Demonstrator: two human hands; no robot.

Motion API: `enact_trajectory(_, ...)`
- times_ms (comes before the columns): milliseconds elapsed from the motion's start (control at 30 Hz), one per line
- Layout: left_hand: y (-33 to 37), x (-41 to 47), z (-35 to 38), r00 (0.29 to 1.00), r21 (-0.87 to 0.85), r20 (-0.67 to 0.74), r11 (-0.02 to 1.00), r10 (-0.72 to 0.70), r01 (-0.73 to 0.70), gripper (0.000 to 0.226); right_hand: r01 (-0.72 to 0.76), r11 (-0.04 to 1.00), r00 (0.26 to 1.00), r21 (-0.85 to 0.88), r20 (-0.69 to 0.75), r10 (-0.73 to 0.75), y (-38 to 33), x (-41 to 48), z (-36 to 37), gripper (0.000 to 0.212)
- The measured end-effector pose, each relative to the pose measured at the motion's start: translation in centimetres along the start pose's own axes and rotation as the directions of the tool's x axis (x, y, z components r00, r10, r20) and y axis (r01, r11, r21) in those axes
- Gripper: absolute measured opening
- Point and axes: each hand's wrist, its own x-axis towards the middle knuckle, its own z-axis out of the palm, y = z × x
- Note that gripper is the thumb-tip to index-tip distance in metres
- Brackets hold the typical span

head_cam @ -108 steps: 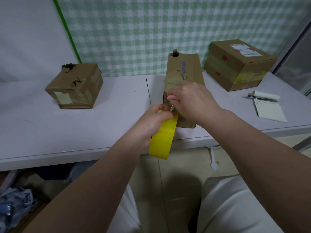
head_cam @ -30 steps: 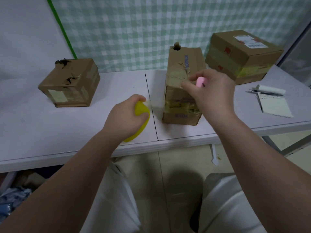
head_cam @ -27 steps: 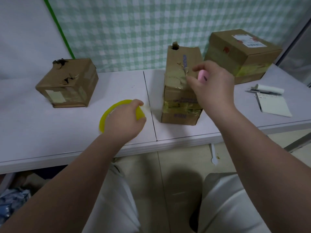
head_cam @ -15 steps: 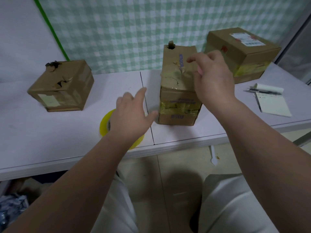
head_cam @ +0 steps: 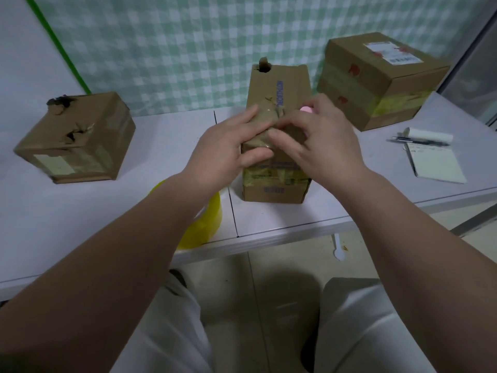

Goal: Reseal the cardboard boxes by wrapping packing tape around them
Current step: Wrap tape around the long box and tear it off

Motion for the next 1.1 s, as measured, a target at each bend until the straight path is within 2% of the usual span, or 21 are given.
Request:
enact_trajectory(100, -0.5, 0.0, -0.1, 0.999, 0.040, 0.020, 0.998, 0.041, -0.041, 0.061, 0.026, 1.000, 1.000, 0.009, -0.007, -0.026, 0.1, -0.1, 0.2, 0.055)
enact_trajectory(300, -1.3, 0.1, -0.9, 0.987, 0.151, 0.132, 0.982, 0.093, -0.113, 0.076, 0.036, 0.999, 0.999, -0.023, 0.027, -0.035, -0.1, -0.1, 0.1, 0.071)
enact_trajectory(467, -1.3, 0.8, -2.1, 0.985, 0.098, 0.157, 0.991, 0.077, -0.093, 0.065, 0.000, 0.996, 1.000, -0.086, 0.011, 0.001, -1.0, -0.3, 0.1, 0.061)
enact_trajectory(600, -1.6, 0.4, -1.6, 0.986, 0.094, 0.148, 0.991, 0.079, -0.094, 0.062, 0.020, 0.992, 0.999, -0.124, 0.027, -0.016, -0.9, -0.4, 0.2, 0.062)
enact_trajectory(700, -1.9, 0.3, -1.5, 0.983, 0.118, 0.162, 0.988, 0.082, -0.102, 0.065, 0.020, 0.982, 0.997, -0.186, 0.082, -0.005, -0.7, -0.7, -0.1, 0.054)
enact_trajectory(833, -1.7, 0.1, -1.7, 0.981, 0.182, 0.187, 0.979, 0.053, -0.088, 0.077, 0.015, 0.966, 0.992, -0.256, 0.122, 0.017, -1.0, -1.0, -0.2, 0.054)
enact_trajectory(1000, -0.9, 0.1, -2.0, 0.980, 0.197, 0.195, 0.978, 0.026, -0.066, 0.074, -0.055, 0.983, 0.995, -0.173, 0.077, 0.069, -1.5, -1.2, -0.6, 0.053)
enact_trajectory(1100, -0.7, 0.0, -1.9, 0.983, 0.214, 0.185, 0.975, 0.022, -0.062, 0.073, -0.067, 0.976, 0.995, -0.208, 0.062, 0.082, -1.8, -1.2, -0.3, 0.053)
